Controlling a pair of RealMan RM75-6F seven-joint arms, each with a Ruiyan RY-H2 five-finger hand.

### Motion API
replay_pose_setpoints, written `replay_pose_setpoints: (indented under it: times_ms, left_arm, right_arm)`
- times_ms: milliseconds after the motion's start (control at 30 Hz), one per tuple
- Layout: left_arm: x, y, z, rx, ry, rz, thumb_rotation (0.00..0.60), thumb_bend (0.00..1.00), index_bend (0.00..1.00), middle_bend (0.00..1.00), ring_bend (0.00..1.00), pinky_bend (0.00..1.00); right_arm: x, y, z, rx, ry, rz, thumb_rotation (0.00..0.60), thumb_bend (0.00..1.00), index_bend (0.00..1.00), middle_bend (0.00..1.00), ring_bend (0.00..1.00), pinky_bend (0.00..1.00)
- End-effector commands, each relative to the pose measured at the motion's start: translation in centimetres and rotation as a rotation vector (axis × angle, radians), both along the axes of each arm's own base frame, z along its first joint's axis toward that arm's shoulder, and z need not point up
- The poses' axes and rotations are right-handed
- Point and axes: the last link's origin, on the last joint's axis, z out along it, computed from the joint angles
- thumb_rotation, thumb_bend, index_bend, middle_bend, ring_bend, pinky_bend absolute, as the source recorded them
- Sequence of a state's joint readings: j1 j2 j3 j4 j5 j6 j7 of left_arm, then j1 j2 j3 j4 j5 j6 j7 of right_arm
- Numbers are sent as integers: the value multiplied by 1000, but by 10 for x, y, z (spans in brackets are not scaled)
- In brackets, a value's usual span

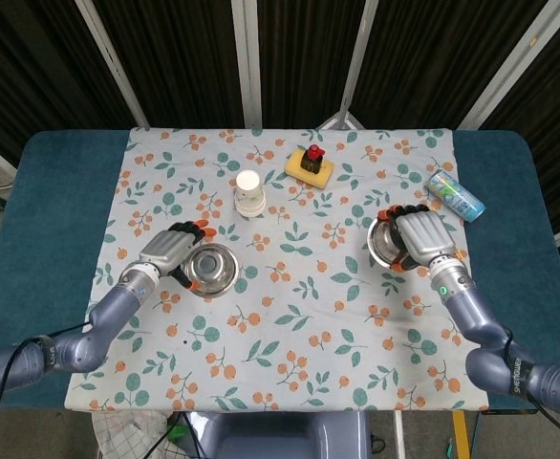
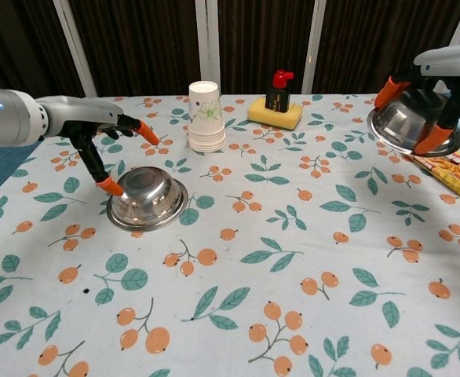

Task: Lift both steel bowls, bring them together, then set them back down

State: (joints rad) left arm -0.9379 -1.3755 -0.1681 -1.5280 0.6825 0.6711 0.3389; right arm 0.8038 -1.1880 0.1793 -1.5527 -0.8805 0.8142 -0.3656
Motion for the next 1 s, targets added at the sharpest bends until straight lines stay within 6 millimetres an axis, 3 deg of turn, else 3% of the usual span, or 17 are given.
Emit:
replay_pose_setpoints:
  times_ms: [33, 600, 833, 1000]
  left_arm:
    - [3, 0, -7, -14, -1, -9, 600, 0, 148, 0, 0, 24]
    - [0, -5, -31, -71, 16, -24, 600, 8, 161, 0, 0, 53]
    - [-1, -4, -42, -94, -7, -29, 600, 38, 192, 19, 0, 108]
    - [-5, -3, -47, -106, -4, -37, 600, 47, 233, 99, 33, 212]
  right_arm:
    - [-2, -1, 1, -4, 2, -7, 600, 28, 384, 297, 282, 198]
    - [-13, -2, 5, -23, -11, -34, 600, 29, 389, 297, 282, 198]
    - [-16, -1, 11, -36, -17, -41, 600, 28, 389, 297, 282, 198]
    - [-20, -1, 16, -47, -19, -47, 600, 28, 389, 297, 282, 197]
